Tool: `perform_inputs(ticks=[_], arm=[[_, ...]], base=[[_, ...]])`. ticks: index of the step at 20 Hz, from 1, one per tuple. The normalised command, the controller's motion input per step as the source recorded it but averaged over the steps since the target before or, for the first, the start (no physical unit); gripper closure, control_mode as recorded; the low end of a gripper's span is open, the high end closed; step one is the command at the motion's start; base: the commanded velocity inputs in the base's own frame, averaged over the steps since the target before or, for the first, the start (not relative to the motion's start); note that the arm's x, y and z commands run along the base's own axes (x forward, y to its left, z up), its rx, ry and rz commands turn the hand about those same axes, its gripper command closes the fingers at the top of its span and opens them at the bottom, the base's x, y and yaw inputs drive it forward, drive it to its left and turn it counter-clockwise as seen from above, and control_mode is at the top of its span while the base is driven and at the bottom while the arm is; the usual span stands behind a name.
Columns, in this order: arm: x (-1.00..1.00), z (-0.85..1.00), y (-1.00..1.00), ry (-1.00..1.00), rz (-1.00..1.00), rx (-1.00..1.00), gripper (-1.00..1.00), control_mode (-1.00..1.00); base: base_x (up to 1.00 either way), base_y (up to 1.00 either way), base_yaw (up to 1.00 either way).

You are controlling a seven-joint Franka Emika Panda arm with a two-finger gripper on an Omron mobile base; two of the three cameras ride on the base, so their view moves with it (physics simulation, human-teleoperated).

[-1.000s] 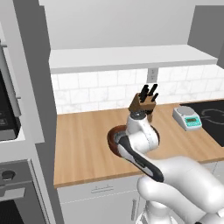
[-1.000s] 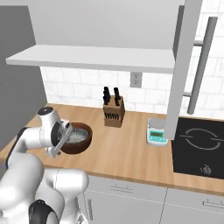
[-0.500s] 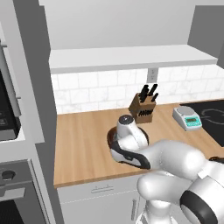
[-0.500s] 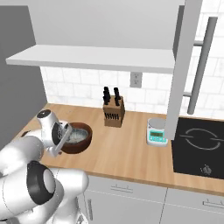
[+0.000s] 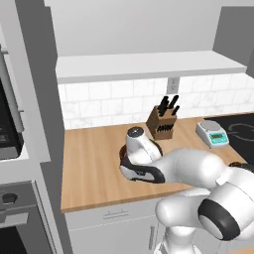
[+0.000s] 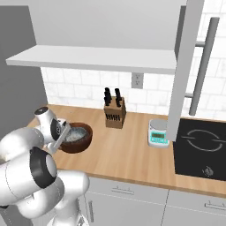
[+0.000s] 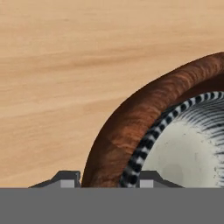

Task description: Pick up the bowls on the counter and stack them on top of one another in the open cabinet. Place the smaller bowl on top of the larger bowl.

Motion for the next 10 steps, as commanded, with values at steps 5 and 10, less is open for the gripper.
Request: perform_inputs(ticks=[5,10], arm=[[-0.45,0.83,0.0,0.0,0.0,0.0,1.0,-1.0],[-0.71,1.0,-0.01,0.0,0.0,-0.05,1.0,-1.0]], base=[[0.0,0.0,0.0],[0.0,0.0,0.0]])
